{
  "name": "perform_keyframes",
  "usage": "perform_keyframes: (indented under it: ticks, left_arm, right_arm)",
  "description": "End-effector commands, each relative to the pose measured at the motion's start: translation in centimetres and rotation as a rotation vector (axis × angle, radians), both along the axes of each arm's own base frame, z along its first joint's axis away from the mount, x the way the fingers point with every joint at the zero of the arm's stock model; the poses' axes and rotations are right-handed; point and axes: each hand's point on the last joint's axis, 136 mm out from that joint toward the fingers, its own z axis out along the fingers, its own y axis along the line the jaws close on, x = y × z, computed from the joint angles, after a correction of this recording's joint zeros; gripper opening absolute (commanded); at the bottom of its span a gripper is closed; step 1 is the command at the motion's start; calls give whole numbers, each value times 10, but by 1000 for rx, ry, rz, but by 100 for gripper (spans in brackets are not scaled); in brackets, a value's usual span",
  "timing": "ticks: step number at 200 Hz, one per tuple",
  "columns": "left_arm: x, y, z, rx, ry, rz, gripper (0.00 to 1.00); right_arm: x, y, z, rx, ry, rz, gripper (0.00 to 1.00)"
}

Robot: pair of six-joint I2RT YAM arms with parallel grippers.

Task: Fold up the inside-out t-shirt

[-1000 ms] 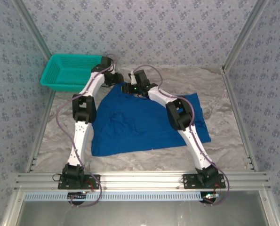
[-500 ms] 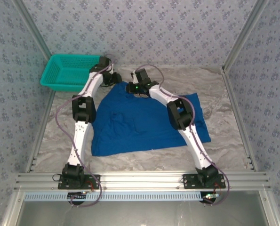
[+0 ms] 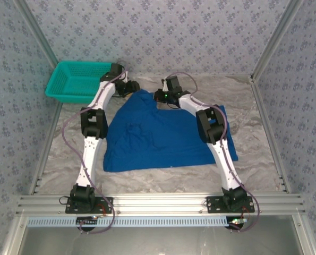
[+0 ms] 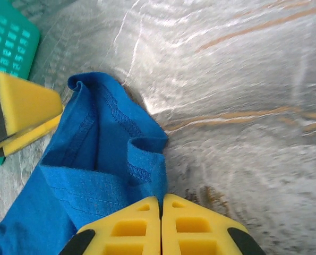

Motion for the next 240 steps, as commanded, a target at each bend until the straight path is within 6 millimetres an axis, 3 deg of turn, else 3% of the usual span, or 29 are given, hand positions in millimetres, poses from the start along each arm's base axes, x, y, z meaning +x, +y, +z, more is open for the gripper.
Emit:
perform_keyframes:
  ticks: [1,30,47,65,93,133,184,240]
  left_arm:
    - [6,10,4,8,-18,15,60]
    - [7,14,-2,34,-20,15,58]
    - [6,15,-5,52,-22,10,55]
    - [8,15,-5,58,-37,-1,53]
    - [12,11,-7,65,-64,-17,48]
    - [18,-2,-13,49,-89,-46,46]
    - [20,-24,-22,-22,-88,-56,45]
    - [-15,-28,-37,51,46,-105,41]
  right_arm:
    - [9,-10,31,48,-39,-40,17]
    - [16,-31,13,6,22,-129,27]
    - [18,-43,0,-45,72,-173,28]
    - [19,-46,0,-50,82,-158,28]
    - [8,-47,19,-88,52,-91,28]
    - [-13,-70,47,-141,39,-44,29]
    - [-44,-79,62,-126,51,-15,29]
    - [-55,-83,75,-111,47,-3,29]
